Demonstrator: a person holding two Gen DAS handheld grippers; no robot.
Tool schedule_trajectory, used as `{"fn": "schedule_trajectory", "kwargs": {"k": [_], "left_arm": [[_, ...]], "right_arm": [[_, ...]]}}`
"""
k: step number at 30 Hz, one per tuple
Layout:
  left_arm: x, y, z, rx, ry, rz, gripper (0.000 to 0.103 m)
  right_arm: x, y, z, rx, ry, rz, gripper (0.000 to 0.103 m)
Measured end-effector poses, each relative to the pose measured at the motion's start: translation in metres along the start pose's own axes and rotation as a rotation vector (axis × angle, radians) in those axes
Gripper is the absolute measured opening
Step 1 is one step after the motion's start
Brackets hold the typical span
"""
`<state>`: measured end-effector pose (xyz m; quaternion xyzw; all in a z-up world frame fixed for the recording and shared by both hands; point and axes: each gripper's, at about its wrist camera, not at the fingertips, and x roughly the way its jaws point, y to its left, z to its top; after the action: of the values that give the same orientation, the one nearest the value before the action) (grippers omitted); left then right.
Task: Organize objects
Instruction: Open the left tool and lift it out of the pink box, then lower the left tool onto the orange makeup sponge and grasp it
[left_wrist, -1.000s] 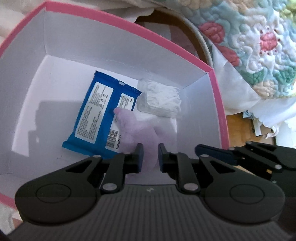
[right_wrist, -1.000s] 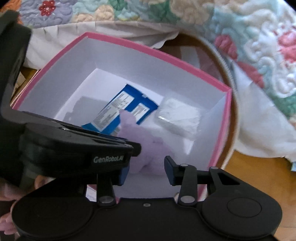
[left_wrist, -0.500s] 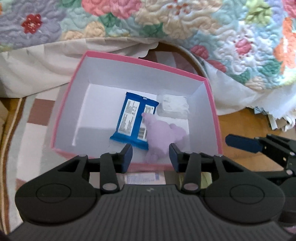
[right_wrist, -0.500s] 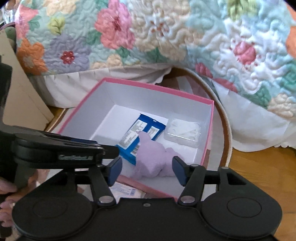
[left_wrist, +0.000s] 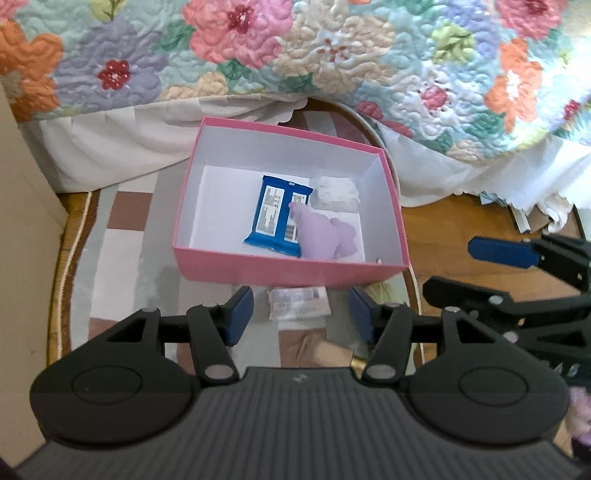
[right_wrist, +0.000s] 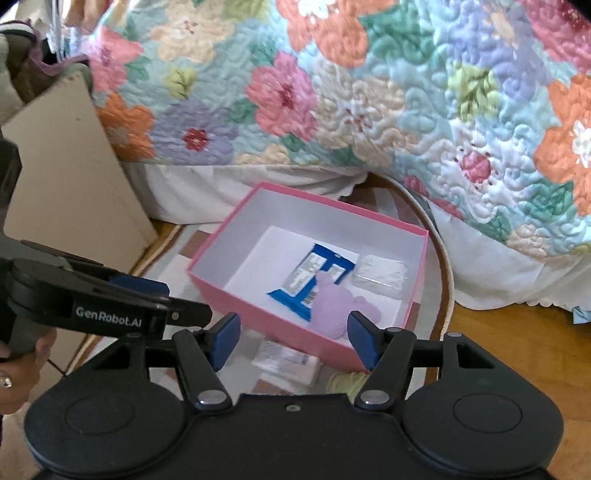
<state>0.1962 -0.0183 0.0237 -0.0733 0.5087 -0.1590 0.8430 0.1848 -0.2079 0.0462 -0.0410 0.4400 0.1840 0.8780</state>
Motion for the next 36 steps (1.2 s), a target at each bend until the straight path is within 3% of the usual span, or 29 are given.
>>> {"fn": "schedule_trajectory", "kwargs": {"k": [3, 8, 13, 22, 23, 27, 36], "left_arm": [[-0.014, 0.0, -0.009, 0.031, 0.003, -0.014, 0.057], [-0.027, 0.002, -0.029, 0.082, 0.016, 0.025, 0.058], [-0.04, 0.01, -0.048, 0.079, 0.037, 0.012, 0.069], [-0.054, 0.004, -0.079, 0.187, 0.032, 0.032, 0.083], [-0.052, 0.005, -0.081, 0.193, 0.032, 0.036, 0.088], [-0.043, 0.013, -0.089, 0.175, 0.035, 0.03, 0.088], [0.0, 0.029, -0.107, 0.178, 0.001, 0.098, 0.089]], "right_arm": [[-0.017, 0.006, -0.002, -0.006, 0.015, 0.021, 0.073], [-0.036, 0.016, -0.013, -0.025, 0.056, 0.058, 0.08], [-0.049, 0.031, -0.03, -0.045, 0.096, 0.093, 0.081], [-0.067, 0.06, -0.051, -0.129, 0.107, 0.154, 0.086], [-0.067, 0.062, -0.055, -0.133, 0.107, 0.173, 0.087], [-0.051, 0.063, -0.069, -0.119, 0.142, 0.255, 0.087], [0.006, 0.068, -0.103, -0.151, 0.176, 0.291, 0.087]]}}
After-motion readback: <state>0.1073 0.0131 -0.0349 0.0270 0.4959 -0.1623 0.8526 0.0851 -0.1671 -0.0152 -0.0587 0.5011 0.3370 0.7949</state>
